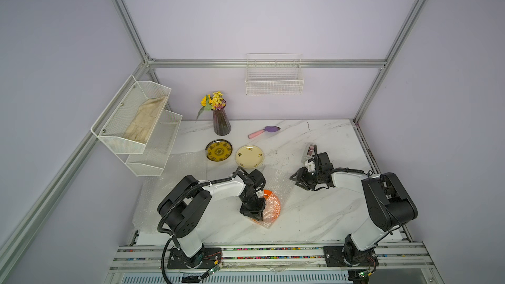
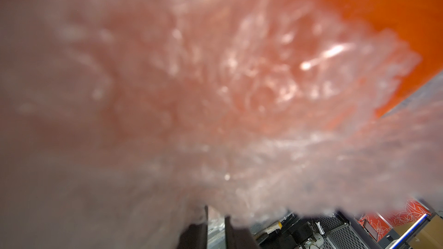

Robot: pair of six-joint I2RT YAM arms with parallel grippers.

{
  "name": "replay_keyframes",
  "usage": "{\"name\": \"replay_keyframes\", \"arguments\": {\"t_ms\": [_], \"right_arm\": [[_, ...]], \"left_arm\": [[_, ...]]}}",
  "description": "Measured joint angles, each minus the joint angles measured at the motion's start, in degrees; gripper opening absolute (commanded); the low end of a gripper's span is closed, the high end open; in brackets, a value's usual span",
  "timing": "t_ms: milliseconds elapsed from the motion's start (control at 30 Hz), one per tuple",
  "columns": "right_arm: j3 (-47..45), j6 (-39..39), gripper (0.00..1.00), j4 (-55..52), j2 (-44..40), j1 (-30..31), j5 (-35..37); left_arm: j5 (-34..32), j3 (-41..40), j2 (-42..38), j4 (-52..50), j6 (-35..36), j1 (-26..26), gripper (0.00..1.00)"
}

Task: Wrap dinner plates in bubble wrap
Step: Wrap the plate in the bubble wrap.

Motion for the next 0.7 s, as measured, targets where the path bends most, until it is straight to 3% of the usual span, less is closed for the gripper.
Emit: {"name": "replay_keyframes", "arguments": {"t_ms": [200,467,700], "right_arm": [[0.1,-0.7,0.01,-0.7,-0.2,-0.1,2.3],[2.3,-2.0,0.00,-7.3,-10.4,2.4,2.5],[4.2,0.6,0.00,-9.1,-17.2,15.6,3.6]], "left_arm": [[0.0,0.3,0.2,-0.3,0.1,0.0,0.16],[0.0,2.1,1.6,-1.6,0.2,0.0,0.16],[0.0,2.4,1.9,-2.1,0.6,0.0,0.15]]}}
